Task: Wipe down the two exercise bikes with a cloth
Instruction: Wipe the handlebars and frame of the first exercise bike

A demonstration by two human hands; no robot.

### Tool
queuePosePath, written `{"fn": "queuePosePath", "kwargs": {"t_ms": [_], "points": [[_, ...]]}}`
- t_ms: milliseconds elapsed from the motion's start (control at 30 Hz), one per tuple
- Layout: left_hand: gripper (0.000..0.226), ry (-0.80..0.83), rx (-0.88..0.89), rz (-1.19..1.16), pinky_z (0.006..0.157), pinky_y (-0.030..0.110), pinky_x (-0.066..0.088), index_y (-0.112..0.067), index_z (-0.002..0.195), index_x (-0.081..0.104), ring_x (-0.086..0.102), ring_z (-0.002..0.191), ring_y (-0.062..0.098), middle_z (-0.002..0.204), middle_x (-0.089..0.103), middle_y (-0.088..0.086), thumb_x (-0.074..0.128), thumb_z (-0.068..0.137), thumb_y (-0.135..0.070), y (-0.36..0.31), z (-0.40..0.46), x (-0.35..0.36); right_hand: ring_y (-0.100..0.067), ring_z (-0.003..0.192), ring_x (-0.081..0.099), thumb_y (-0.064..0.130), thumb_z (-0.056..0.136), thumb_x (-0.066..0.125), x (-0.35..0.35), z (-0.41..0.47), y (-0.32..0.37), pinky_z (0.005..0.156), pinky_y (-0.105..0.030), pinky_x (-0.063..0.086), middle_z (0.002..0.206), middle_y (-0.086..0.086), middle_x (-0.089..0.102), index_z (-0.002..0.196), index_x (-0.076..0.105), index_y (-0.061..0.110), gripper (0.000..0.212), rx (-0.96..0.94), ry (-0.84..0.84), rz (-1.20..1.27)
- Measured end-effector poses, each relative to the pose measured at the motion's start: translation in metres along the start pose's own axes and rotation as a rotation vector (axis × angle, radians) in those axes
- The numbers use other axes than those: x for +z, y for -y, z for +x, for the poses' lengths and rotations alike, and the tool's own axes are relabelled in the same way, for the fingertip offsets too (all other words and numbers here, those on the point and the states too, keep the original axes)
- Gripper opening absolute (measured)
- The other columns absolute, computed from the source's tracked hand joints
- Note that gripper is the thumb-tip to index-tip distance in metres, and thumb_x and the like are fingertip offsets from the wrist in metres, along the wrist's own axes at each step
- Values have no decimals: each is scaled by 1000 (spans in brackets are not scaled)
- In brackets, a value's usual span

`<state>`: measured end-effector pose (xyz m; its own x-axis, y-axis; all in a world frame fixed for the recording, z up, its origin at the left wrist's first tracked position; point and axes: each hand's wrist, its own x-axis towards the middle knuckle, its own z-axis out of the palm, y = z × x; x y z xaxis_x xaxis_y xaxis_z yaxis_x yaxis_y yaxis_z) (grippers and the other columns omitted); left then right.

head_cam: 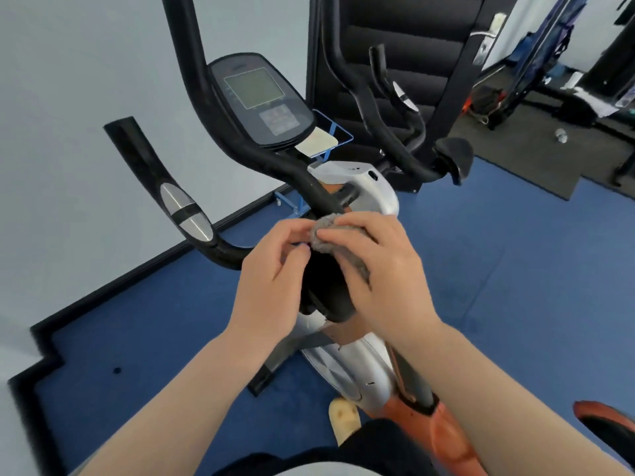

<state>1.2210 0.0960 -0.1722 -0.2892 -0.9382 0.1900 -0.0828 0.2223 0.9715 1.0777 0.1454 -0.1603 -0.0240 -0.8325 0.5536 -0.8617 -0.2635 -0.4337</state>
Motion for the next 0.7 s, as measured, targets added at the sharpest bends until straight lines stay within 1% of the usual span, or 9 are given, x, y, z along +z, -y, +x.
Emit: {"fn": "queuePosePath", "kwargs": {"t_ms": [100,167,233,300,367,433,567,633,700], "points": [[23,-54,-58,44,84,12,45,-28,110,64,61,100,-1,101,68,-18,50,96,-15,-5,2,9,-24,98,57,5,86,60,9,-3,2,79,-38,48,116,-2,64,110,72,13,28,-115,74,-100],[23,-54,-88,101,84,8,42,-30,110,65,58,102,-6,103,66,-21,51,99,-15,-6,1,13,-18,99,56,10,88,55,-5,-8,-13,80,-36,48,117,4,62,113,71,17,31,-200,175,-13],[22,-63,-99,142,80,5,41,-32,106,66,58,100,-6,101,66,-22,50,100,-19,-7,2,19,-14,103,56,13,87,57,-19,2,-31,88,-29,47,114,7,61,110,73,19,28,-226,162,142],[20,-114,-90,202,79,5,39,-33,103,67,57,98,-5,98,65,-20,49,101,-23,-10,6,28,-12,109,54,15,86,62,-21,28,-44,95,-24,43,113,5,60,107,73,18,24,-145,55,279],[21,-150,-92,292,81,2,36,-35,99,66,55,99,-8,98,64,-20,50,100,-22,-11,10,32,-16,113,55,10,86,67,-7,59,-51,100,-31,44,114,0,60,108,72,14,24,-16,12,368],[21,-166,-96,393,82,0,34,-37,96,65,53,99,-10,98,63,-21,51,99,-22,-12,11,35,-17,116,52,8,87,68,9,77,-58,102,-37,42,117,-3,57,113,70,12,26,50,140,410],[14,-231,-159,486,80,2,37,-39,96,66,54,98,-10,96,64,-23,53,95,-34,-10,6,36,-13,118,49,21,92,62,15,56,-84,105,-30,39,120,0,50,113,70,20,23,-46,313,458],[15,-269,-175,511,81,8,41,-40,95,65,56,95,-8,94,64,-22,50,93,-40,-10,4,39,-8,115,49,22,91,61,8,61,-94,102,-18,37,117,3,51,110,72,21,22,-121,338,474],[18,-281,-184,609,81,18,46,-39,95,65,57,92,-2,92,64,-20,47,95,-43,-12,6,43,1,109,48,16,89,67,9,81,-99,97,-9,33,113,2,55,106,74,17,19,-170,288,425]]}}
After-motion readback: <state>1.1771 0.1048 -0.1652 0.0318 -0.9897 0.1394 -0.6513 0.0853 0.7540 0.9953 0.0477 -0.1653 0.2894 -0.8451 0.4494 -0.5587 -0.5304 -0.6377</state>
